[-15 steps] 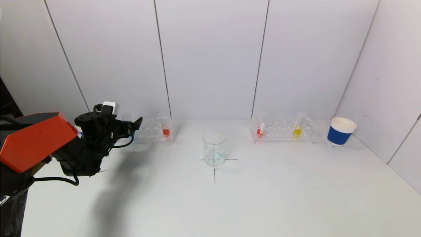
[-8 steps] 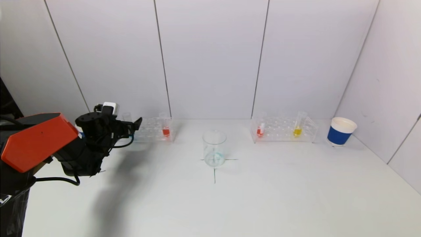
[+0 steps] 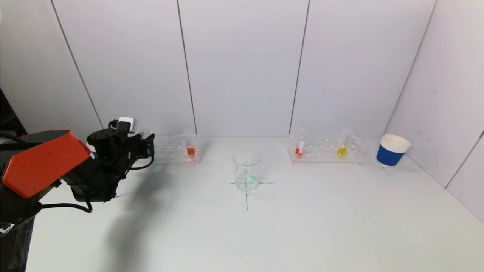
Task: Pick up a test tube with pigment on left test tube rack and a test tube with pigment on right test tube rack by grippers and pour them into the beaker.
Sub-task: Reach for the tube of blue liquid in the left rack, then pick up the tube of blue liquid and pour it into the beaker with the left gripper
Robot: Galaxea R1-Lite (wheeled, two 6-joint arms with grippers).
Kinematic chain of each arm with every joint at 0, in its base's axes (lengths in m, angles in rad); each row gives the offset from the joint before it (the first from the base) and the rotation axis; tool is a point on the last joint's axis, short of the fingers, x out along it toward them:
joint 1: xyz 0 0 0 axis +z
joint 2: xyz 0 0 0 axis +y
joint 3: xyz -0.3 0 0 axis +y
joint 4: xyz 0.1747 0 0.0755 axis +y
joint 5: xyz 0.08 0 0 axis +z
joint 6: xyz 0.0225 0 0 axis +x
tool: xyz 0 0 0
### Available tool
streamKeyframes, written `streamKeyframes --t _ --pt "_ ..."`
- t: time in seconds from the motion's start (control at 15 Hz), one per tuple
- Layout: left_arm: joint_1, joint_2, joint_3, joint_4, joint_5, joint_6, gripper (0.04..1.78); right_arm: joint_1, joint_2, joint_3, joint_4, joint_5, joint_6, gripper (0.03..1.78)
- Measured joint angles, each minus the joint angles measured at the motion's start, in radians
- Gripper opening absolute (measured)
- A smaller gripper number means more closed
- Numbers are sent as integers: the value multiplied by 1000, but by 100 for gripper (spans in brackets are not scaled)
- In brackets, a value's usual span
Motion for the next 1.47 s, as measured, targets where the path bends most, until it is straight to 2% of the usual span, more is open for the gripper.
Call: streamKeyframes --t 0.13,1.47 --pt "0 0 0 0 0 -1 45 0 0 0 0 0 0 177" --pt "3 -63 -3 38 2 -1 45 -1 0 0 0 0 0 177"
